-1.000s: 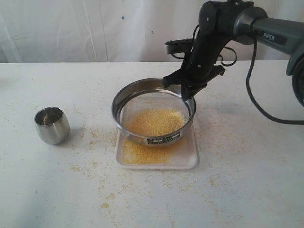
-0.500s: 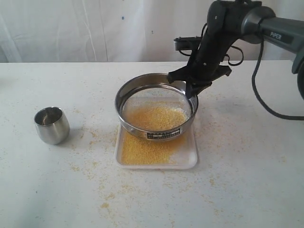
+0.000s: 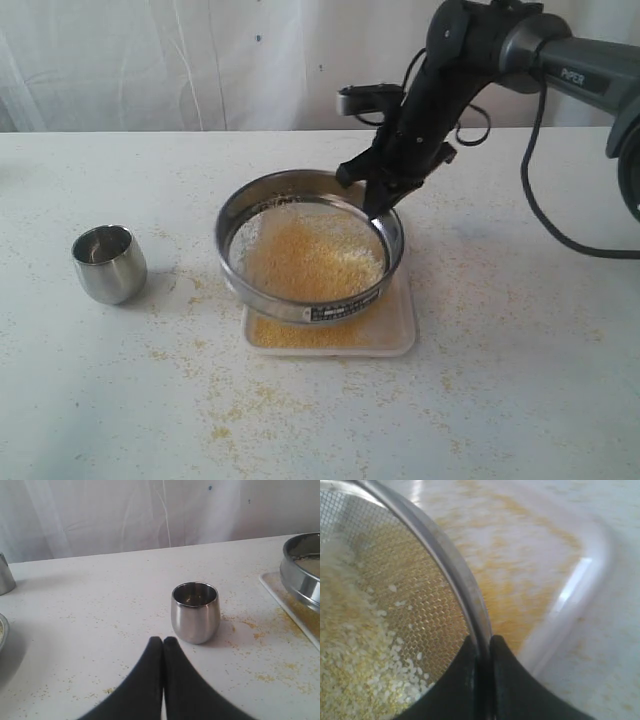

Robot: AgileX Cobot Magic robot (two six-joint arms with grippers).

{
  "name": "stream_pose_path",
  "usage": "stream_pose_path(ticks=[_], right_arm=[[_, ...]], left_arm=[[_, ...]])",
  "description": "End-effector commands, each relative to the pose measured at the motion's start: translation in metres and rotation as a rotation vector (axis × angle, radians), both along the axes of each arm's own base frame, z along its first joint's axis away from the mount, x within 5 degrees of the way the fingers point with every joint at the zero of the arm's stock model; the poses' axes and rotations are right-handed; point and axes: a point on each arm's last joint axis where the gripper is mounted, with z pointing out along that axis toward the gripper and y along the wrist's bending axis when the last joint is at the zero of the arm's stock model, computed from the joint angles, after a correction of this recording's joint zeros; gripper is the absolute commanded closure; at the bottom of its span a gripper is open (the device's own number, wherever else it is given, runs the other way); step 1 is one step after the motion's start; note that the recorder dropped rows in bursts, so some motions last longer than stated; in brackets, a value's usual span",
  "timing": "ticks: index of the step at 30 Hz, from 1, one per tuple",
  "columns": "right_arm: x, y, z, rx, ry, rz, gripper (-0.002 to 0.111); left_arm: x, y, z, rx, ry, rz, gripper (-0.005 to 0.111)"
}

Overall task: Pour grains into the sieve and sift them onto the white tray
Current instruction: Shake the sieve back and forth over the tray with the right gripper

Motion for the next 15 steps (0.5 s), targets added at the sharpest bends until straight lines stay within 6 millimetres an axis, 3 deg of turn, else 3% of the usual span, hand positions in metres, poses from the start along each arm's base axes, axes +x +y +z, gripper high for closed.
stream_pose_path(ticks=[1,3,5,7,8,13,15], right_arm=[[0.015,-0.012,0.012,-0.059,-0.129,-0.264,0.108],[0.017,-0.019,0.011,-0.051,-0.092,-0.397,0.108],[0.005,-0.009,0.01,0.019,0.008,-0.21,0.108],[-0.004,0.009,0.013,0.112,-0.001,0.066,0.108],[-0.004,0.009,0.012,0.086,-0.015,0.09,0.108],[0.016,-0.028,0.01,-0.13,-0.092,-0.381,0.108],[0.005,-0.018,0.009,-0.062,0.004,-0.211,0.108]], left_arm=[[0.0,0.0,0.0,-0.014,-0.008,0.004,0.107],[0.0,0.0,0.0,-0.014,-0.008,0.004,0.107],[0.0,0.0,0.0,-0.014,-0.008,0.004,0.107],[0.0,0.0,0.0,-0.014,-0.008,0.004,0.107],[0.0,0.0,0.0,-0.014,-0.008,0.004,0.107],[0.0,0.0,0.0,-0.014,-0.008,0.004,0.107],[0.0,0.0,0.0,-0.014,-0.008,0.004,0.107]])
